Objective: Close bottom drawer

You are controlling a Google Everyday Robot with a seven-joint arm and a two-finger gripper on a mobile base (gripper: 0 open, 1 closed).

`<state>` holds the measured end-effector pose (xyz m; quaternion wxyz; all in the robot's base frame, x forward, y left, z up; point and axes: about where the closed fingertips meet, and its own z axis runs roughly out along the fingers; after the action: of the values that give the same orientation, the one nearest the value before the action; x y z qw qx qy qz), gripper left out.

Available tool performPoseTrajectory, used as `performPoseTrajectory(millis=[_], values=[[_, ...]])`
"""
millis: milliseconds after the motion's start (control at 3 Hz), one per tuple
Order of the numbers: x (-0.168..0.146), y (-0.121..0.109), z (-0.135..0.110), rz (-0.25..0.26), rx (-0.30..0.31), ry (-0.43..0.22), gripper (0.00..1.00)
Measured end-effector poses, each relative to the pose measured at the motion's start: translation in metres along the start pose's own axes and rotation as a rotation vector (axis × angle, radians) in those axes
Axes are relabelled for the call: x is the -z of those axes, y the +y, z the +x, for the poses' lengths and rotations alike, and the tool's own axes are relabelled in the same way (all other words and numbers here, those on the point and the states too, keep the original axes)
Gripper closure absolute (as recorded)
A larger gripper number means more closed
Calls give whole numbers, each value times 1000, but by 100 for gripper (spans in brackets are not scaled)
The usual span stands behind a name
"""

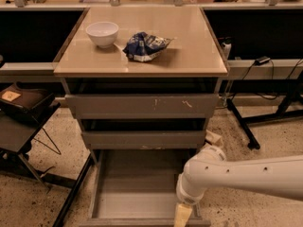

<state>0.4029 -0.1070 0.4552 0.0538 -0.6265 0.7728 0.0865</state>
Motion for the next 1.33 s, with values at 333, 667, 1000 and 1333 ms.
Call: performPoseTrajectory(millis=[333,667,1000,1333], values=[[-36,5,-9,-23,-19,-65,0],[-36,5,-9,-24,-19,-65,0],[-53,10,-5,-48,-20,-60,0],[-101,23,19,-100,-41,-87,0]])
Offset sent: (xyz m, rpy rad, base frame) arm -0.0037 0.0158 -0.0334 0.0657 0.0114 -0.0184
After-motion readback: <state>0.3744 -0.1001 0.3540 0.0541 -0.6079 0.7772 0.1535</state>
